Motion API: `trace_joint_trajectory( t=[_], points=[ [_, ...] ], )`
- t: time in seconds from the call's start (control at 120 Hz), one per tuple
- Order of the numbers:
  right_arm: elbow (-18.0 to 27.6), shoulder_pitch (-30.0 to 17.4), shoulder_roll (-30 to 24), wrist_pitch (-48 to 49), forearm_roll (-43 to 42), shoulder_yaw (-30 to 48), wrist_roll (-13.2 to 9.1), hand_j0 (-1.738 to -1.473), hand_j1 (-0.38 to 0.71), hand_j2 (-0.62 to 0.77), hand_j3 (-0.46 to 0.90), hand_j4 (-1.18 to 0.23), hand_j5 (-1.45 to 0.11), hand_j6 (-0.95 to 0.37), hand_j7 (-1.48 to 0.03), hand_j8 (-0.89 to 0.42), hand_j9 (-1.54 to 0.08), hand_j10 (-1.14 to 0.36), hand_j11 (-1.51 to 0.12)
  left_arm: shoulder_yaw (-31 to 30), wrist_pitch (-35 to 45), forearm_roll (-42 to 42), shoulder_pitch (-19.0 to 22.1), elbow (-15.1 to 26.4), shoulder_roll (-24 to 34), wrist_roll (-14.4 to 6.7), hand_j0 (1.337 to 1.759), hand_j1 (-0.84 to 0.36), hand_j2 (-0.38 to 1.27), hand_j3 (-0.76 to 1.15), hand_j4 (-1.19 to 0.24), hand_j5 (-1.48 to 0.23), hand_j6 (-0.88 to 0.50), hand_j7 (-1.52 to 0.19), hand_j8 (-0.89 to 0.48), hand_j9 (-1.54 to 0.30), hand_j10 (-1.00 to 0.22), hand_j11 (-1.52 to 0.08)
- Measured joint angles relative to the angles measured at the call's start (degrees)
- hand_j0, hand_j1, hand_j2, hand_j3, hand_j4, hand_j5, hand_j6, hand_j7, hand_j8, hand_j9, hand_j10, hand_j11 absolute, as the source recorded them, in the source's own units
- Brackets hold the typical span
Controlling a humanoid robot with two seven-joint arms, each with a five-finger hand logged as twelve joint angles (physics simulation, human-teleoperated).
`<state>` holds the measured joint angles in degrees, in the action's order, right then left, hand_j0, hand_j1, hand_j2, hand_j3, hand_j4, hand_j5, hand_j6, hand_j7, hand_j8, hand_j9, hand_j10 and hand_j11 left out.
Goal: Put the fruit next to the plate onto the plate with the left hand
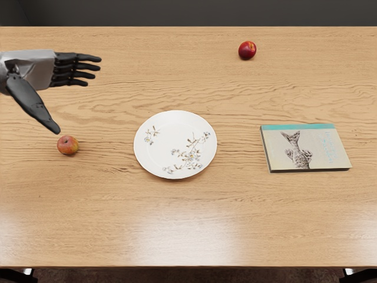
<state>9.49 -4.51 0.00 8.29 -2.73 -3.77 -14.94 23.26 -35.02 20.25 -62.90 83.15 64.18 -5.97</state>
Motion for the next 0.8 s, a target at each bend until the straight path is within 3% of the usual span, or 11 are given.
trace_joint_trajectory(
  t=[0.15,0.192,0.217,0.325,0.392,0.45,0.558,0.733,0.8],
  points=[
    [0.0,-0.21,0.0,0.04,0.0,0.03,-0.08,-1.658,-0.35,0.0,0.0,0.0,0.0,0.0,0.0,0.0,0.0,0.0,0.0,0.13,0.0,-0.27,0.0,-0.01,0.38,-0.03,1.658,0.31,0.01,0.0,-0.04,-0.05,-0.04,-0.05,-0.04,-0.05,-0.04,-0.05],
    [0.0,-0.24,0.0,0.05,0.0,0.02,-0.08,-1.658,-0.35,0.0,0.0,0.0,0.0,0.0,0.0,0.0,0.0,0.0,0.0,0.07,0.0,0.03,-0.46,-0.01,-0.2,-1.16,1.658,0.31,0.01,0.0,-0.04,-0.04,-0.04,-0.04,-0.04,-0.04,-0.04,-0.04],
    [0.0,-0.24,0.0,0.05,0.0,0.02,-0.08,-1.658,-0.35,0.0,0.0,0.0,0.0,0.0,0.0,0.0,0.0,0.0,0.0,0.12,0.0,1.51,-1.95,-0.02,-2.02,-3.38,1.658,0.32,0.01,0.0,-0.03,-0.04,-0.03,-0.04,-0.03,-0.04,-0.03,-0.04],
    [0.0,-0.13,0.0,0.06,0.0,0.06,-0.09,-1.658,-0.35,0.0,0.0,0.0,0.0,0.0,0.0,0.0,0.0,0.0,0.0,0.07,0.0,11.06,-6.53,-0.02,-4.02,-17.42,1.658,0.32,0.01,0.0,-0.03,-0.03,-0.03,-0.03,-0.03,-0.03,-0.03,-0.03],
    [0.0,-0.06,0.0,0.06,0.0,0.07,-0.09,-1.658,-0.35,0.0,0.0,0.0,0.0,0.0,0.0,0.0,0.0,0.0,0.0,0.02,-0.01,14.19,-7.05,0.04,-5.33,-22.5,1.658,0.33,0.01,0.0,-0.03,-0.03,-0.03,-0.03,-0.03,-0.03,-0.03,-0.03],
    [0.0,-0.02,0.0,0.05,0.0,0.07,-0.09,-1.658,-0.35,0.0,0.0,0.0,0.0,0.0,0.0,0.0,0.0,0.0,0.0,-0.13,-0.01,17.92,-7.48,0.15,-8.73,-25.3,1.658,0.33,0.0,0.0,-0.02,-0.03,-0.03,-0.03,-0.03,-0.03,-0.02,-0.03],
    [0.0,0.01,0.0,0.05,0.0,0.08,-0.09,-1.658,-0.35,0.0,0.0,0.0,0.0,0.0,0.0,0.0,0.0,0.0,0.0,-0.33,0.71,27.44,-6.97,0.32,-10.52,-27.71,1.658,0.33,0.0,0.0,-0.02,-0.02,-0.02,-0.02,-0.02,-0.02,-0.02,-0.02],
    [0.0,0.02,0.0,0.06,0.0,0.06,-0.09,-1.658,-0.35,0.0,0.0,0.0,0.0,0.0,0.0,0.0,0.0,0.0,0.0,-1.75,2.82,32.07,-6.39,0.85,-14.22,-28.78,1.658,0.33,0.0,0.0,-0.02,-0.02,-0.02,-0.02,-0.02,-0.02,-0.02,-0.02],
    [0.0,0.0,0.0,0.05,0.0,0.06,-0.09,-1.658,-0.35,0.0,0.0,0.0,0.0,0.0,0.0,0.0,0.0,0.0,0.0,-2.41,5.42,34.73,-2.73,1.21,-16.98,-28.9,1.658,0.33,0.0,0.0,-0.02,-0.02,-0.02,-0.02,-0.02,-0.02,-0.02,-0.02]
  ],
)
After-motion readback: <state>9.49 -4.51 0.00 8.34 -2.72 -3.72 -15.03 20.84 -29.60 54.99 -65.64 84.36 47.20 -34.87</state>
